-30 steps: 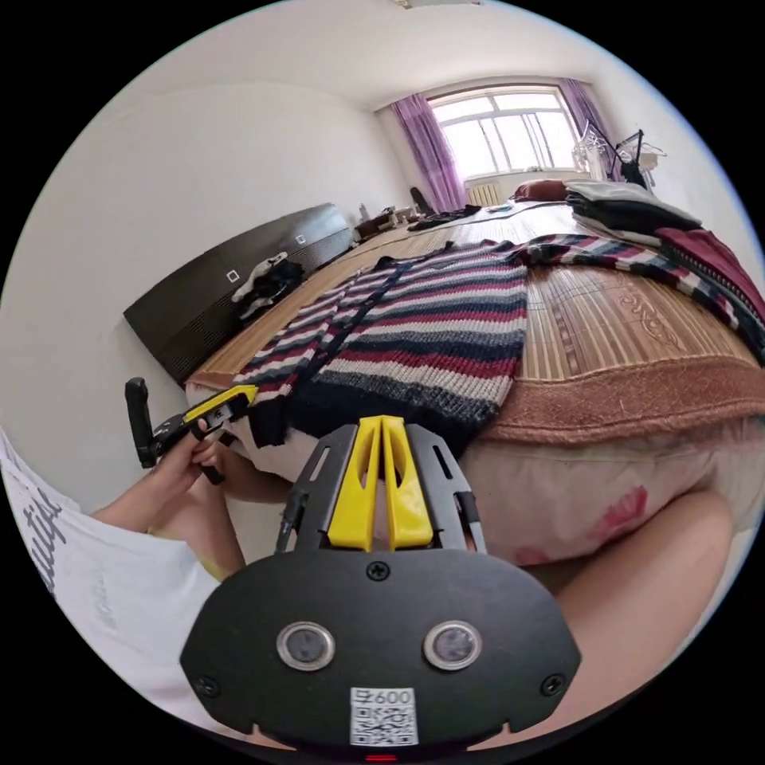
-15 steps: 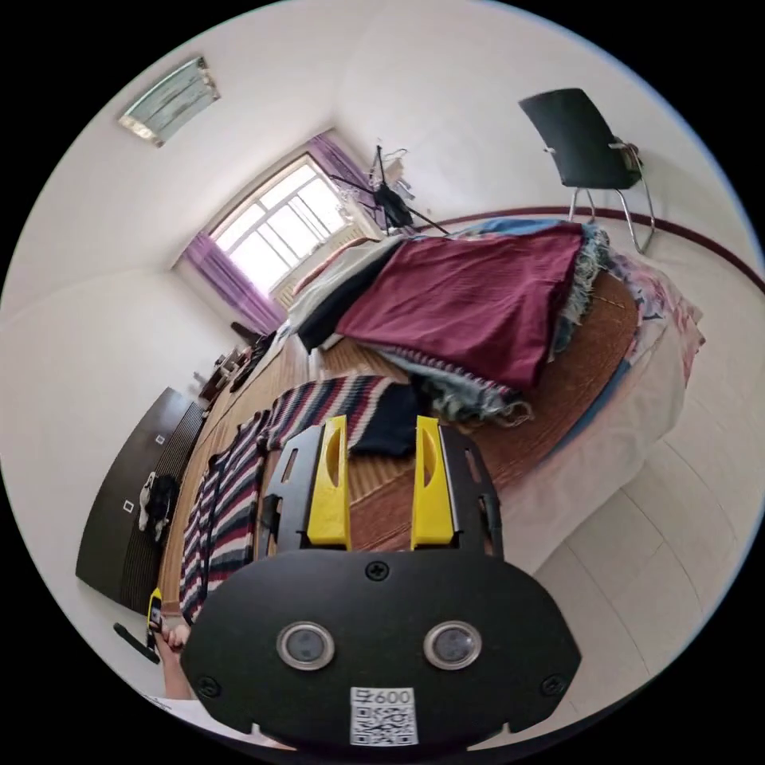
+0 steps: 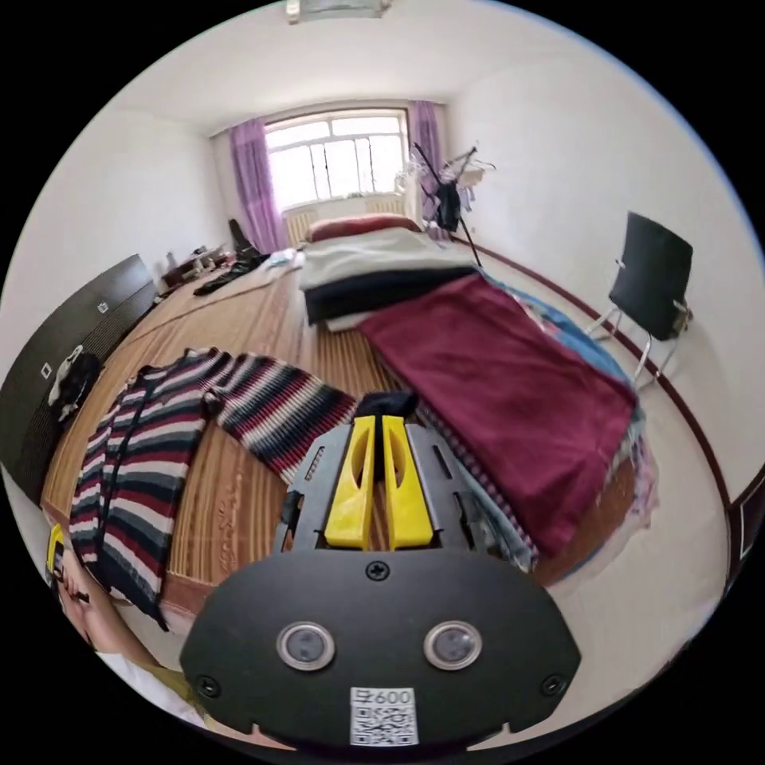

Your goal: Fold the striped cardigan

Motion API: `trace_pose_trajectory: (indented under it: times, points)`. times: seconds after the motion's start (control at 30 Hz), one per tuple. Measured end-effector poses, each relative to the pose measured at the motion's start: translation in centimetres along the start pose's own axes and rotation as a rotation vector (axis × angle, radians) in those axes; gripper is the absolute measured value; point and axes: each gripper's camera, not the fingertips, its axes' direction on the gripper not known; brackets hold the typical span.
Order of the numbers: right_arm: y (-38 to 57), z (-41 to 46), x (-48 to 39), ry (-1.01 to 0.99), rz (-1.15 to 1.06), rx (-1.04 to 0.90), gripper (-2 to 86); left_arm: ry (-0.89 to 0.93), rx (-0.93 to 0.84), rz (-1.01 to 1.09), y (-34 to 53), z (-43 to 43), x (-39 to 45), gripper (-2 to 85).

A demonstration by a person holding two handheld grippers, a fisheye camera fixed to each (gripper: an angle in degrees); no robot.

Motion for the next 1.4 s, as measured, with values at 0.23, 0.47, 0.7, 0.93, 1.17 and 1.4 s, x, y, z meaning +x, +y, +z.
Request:
trace_pose_trajectory:
  times: [0.23, 0.47, 0.7, 0.93, 1.17, 1.4]
  points:
    - [-15.3, -4.5, -13.4, -0.283, -0.411, 0.26, -0.4, 0.018, 0.066, -0.114, -0.8, -3.0, -3.4, 9.9]
    - [-11.5, -8.5, -28.2, -1.001, -1.402, -0.199, 5.0, 0.112, 0.156, -0.047, -4.5, -4.5, -2.6, 13.6]
    - [-8.4, -5.7, -25.2, -0.992, -1.203, -0.271, 8.6, 0.292, 0.06, 0.279, -10.5, 0.8, 2.8, 18.4]
    - [-6.6, -9.2, -21.9, -0.967, -1.272, -0.16, 11.2, 0.555, 0.045, 0.444, -18.5, 5.9, 4.5, 18.5]
    - [-5.3, -10.7, -20.0, -0.952, -1.351, -0.091, 12.6, 0.649, -0.07, 0.666, -23.9, 10.4, 7.3, 12.5]
    - [-3.0, -11.4, -15.8, -1.021, -1.195, 0.061, 13.3, 0.605, 0.079, 0.743, -21.9, 8.9, 6.4, 3.8]
